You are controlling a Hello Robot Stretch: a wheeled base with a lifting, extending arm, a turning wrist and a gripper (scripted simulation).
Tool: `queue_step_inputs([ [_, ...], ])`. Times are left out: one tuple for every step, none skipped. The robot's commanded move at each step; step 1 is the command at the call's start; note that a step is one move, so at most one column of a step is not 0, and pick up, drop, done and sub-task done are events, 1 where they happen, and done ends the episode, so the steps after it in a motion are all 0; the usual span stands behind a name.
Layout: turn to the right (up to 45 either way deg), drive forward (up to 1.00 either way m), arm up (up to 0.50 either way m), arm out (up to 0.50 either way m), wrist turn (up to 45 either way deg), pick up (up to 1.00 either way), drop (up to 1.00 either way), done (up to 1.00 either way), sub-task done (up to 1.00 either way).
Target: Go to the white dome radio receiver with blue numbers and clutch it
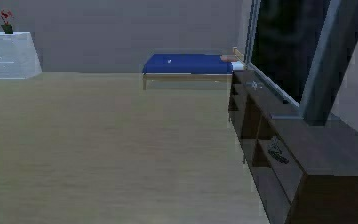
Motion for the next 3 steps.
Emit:
queue_step_inputs([
  [3.0, 0.0, 0.0, 0.0, 0.0, 0.0, 0.0, 0.0, 0.0],
  [0.0, 0.35, 0.0, 0.0, 0.0, 0.0, 0.0, 0.0, 0.0],
  [-39.0, 0.0, 0.0, 0.0, 0.0, 0.0, 0.0, 0.0, 0.0],
])
